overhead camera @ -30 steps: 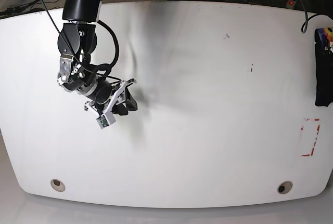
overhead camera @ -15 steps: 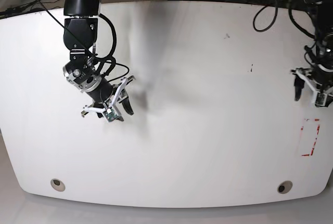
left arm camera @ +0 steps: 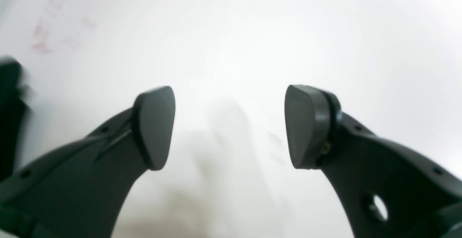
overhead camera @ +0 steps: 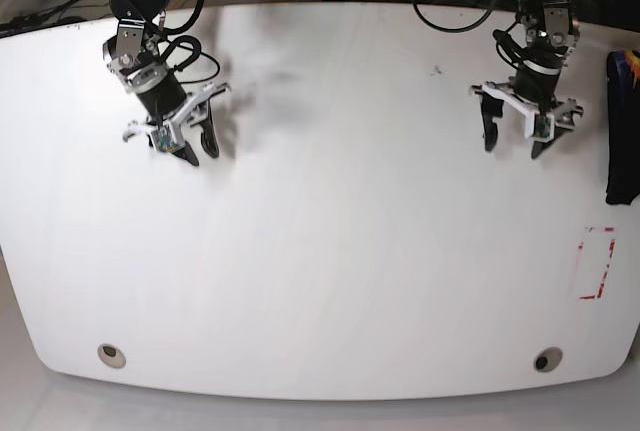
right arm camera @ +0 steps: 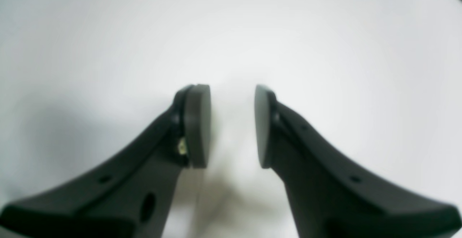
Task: Fold the T-shirt properly
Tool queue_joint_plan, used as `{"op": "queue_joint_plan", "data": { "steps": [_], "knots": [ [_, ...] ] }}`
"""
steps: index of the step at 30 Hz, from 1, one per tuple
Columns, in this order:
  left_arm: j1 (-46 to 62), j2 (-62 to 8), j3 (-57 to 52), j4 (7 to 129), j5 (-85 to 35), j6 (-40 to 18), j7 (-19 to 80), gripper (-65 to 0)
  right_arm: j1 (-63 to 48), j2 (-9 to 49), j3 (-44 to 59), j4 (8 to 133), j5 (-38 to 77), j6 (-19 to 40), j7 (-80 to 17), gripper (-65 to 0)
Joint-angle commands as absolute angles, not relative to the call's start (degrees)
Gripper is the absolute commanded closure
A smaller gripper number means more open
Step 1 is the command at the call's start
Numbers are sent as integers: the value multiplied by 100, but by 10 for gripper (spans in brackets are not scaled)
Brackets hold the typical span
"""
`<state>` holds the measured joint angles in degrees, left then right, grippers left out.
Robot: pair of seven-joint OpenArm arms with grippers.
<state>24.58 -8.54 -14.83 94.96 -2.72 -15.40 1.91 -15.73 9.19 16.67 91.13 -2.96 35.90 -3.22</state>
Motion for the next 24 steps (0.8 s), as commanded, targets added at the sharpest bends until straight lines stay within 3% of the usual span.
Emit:
{"op": "queue_joint_plan", "data": {
  "steps": [1, 13, 24],
  "knots": [
    [2809, -743, -1516, 9859, -330, -1525, 13, -439, -1789, 980, 1684, 9429, 31, 3600, -92, -189],
    [5165, 171, -1481, 11037, -330, -1525, 31, -439, -3626, 620, 2299, 10255, 778, 3609, -75, -189],
    [6756, 251, -1490, 11064, -374, -1525, 31, -439, -5692, 629, 2308, 10554, 1516, 3644, -40, -187]
  ]
}}
